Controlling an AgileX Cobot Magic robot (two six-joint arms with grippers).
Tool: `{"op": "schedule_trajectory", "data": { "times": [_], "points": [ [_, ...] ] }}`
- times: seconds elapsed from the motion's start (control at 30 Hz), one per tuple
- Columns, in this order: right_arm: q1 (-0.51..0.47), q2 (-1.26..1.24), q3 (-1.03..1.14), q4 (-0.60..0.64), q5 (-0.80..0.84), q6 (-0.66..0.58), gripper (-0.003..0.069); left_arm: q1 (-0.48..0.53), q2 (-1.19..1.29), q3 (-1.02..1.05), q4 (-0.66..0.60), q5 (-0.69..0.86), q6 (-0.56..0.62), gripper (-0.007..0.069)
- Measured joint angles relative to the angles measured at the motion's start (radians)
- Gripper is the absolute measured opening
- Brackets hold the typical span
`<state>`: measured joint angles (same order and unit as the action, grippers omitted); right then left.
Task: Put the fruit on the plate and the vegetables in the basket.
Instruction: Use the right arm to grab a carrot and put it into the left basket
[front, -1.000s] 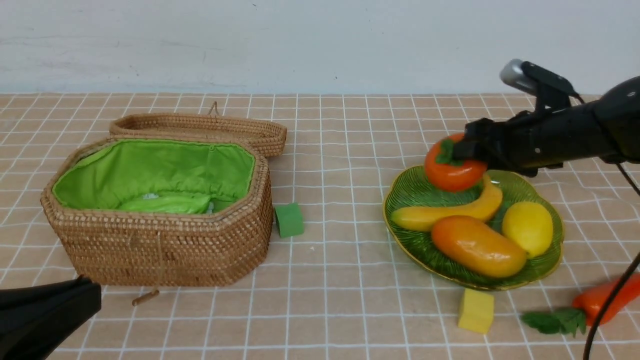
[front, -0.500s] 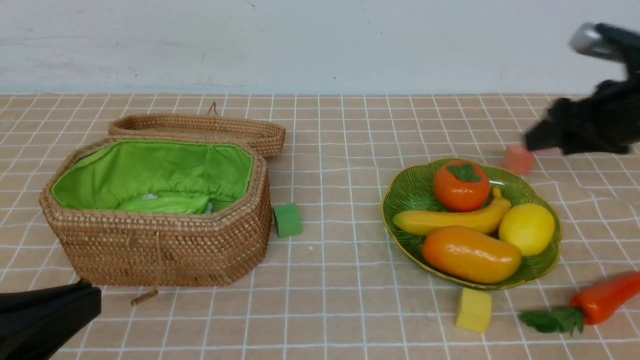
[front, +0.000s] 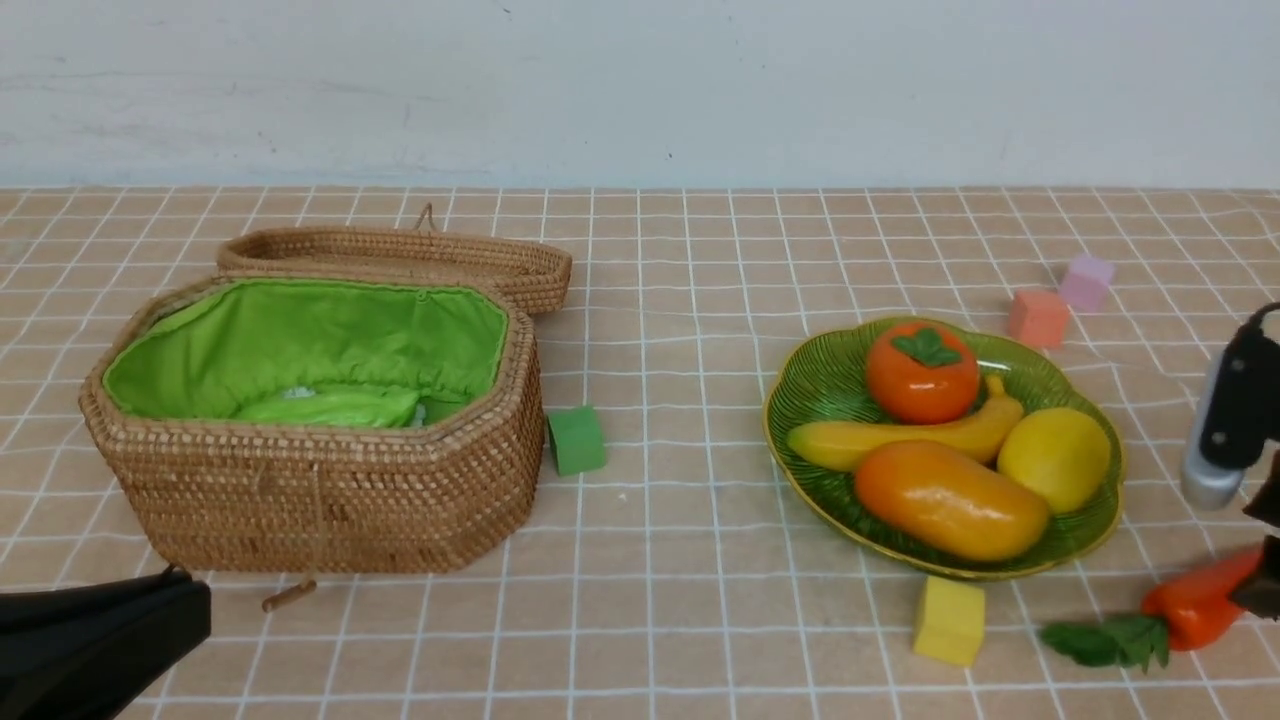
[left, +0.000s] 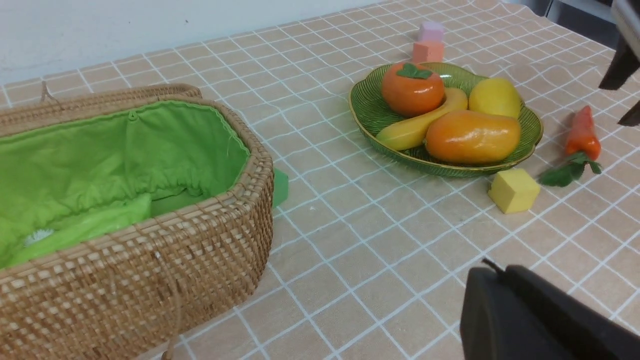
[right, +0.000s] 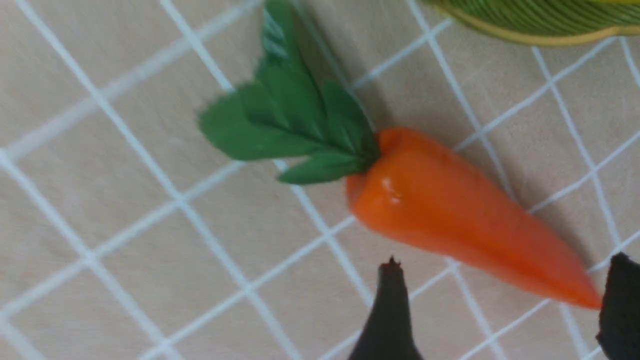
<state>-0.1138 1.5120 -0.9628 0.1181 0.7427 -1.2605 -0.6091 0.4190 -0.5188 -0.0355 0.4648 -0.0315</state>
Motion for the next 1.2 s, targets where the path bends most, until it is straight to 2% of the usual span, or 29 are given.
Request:
{"op": "schedule_trajectory", "data": {
  "times": [0.47,0.57,0.67,0.7,0.73,0.77,1.0,1.13,1.2],
  "points": [
    [0.000,0.187,0.000,0.000,-0.072,-0.203,0.0547,0.000,0.000,0.000,-0.002,-0.013,0.004,0.0008],
    [0.000,0.208,0.000,0.021,-0.081,-0.221,0.0510,0.000,0.000,0.000,-0.003,-0.013,0.004,0.0008],
    [0.000,0.222,0.000,0.032,-0.080,-0.223,0.0421,0.000,0.000,0.000,-0.003,-0.013,0.004,0.0010],
    [0.000,0.223,0.000,0.032,-0.080,-0.223,0.0421,0.000,0.000,0.000,-0.003,-0.013,0.004,0.0011],
    [0.000,0.225,0.000,0.032,-0.078,-0.223,0.0365,0.000,0.000,0.000,-0.003,-0.013,0.004,0.0012],
    [0.000,0.225,0.000,0.032,-0.075,-0.223,0.0358,0.000,0.000,0.000,-0.003,-0.013,0.004,0.0013],
    [0.000,0.213,0.000,0.027,0.016,-0.228,0.0358,0.000,0.000,0.000,-0.004,-0.013,0.004,0.0017],
    [0.000,0.144,0.000,0.040,0.132,-0.315,0.0358,0.000,0.000,0.000,-0.004,-0.013,0.004,0.0017],
    [0.009,0.088,0.000,0.107,0.165,-0.356,0.0358,0.000,0.000,0.000,-0.004,-0.013,0.004,0.0017]
  ]
}}
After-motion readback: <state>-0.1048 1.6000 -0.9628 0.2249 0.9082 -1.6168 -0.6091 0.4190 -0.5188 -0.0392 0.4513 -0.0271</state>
